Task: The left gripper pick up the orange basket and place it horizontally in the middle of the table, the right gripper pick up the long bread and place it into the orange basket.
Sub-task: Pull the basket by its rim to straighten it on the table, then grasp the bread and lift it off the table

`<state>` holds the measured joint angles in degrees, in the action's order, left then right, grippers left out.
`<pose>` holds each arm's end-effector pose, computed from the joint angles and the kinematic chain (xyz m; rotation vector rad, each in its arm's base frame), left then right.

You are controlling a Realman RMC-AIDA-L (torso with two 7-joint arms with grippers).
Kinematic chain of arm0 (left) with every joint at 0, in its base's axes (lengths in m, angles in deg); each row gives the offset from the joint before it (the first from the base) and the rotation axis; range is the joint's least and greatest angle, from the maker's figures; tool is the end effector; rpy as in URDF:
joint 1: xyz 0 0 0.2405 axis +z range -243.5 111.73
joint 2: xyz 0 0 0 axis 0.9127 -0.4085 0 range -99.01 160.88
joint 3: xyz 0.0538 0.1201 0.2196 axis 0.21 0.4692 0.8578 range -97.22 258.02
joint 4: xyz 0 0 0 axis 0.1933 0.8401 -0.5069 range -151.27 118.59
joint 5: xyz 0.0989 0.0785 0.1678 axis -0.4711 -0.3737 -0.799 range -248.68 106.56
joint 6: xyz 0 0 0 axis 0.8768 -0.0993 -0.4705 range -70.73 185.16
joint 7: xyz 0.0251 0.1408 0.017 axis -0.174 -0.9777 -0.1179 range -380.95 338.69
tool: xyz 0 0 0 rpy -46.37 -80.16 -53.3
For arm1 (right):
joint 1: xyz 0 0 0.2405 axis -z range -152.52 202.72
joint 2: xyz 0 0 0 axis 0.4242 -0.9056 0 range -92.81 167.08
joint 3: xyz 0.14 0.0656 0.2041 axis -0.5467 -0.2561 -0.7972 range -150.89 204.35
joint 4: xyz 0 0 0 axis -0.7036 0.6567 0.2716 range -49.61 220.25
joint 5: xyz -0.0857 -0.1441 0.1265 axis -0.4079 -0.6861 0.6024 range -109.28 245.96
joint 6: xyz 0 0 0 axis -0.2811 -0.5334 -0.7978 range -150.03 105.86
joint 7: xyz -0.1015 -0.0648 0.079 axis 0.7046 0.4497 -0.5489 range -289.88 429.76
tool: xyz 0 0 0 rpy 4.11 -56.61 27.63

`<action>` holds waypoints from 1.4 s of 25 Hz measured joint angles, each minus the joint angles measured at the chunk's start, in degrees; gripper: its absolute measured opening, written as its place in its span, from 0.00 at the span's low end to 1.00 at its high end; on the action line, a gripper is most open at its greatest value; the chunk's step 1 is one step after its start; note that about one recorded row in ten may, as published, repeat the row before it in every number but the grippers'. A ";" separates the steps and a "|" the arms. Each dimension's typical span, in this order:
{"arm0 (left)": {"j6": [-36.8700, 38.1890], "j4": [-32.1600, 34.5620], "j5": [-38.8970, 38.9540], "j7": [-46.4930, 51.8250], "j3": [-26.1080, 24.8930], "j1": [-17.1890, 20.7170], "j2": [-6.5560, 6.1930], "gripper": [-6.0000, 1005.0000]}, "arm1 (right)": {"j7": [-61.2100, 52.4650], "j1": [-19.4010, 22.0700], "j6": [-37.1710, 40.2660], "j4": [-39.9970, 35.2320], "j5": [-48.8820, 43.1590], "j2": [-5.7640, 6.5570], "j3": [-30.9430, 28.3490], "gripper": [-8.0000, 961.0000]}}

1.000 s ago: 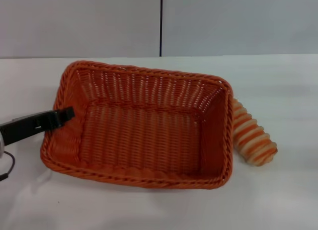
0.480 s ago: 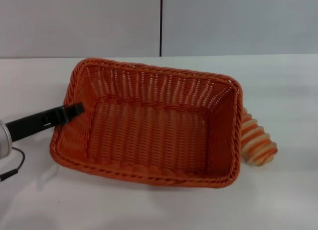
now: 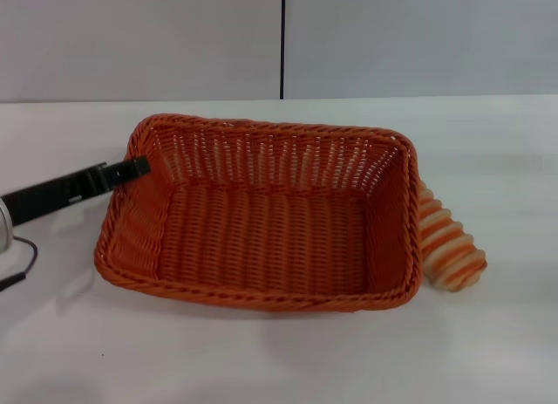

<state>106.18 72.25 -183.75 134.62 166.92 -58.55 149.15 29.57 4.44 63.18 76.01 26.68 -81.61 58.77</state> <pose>-0.2681 0.2769 0.0241 -1.9096 -1.5459 -0.5644 0.3517 0.2994 0.0814 -1.2686 0.5759 1.1528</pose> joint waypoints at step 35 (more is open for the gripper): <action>43.51 -72.09 47.39 -106.47 -51.52 -17.40 -0.04 0.68 | -88.66 -0.30 15.66 -56.26 -84.12 6.54 -6.65 0.68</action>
<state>149.69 0.16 -136.36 28.15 115.40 -75.96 149.11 -59.09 4.14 78.85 19.75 -57.44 -75.06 52.12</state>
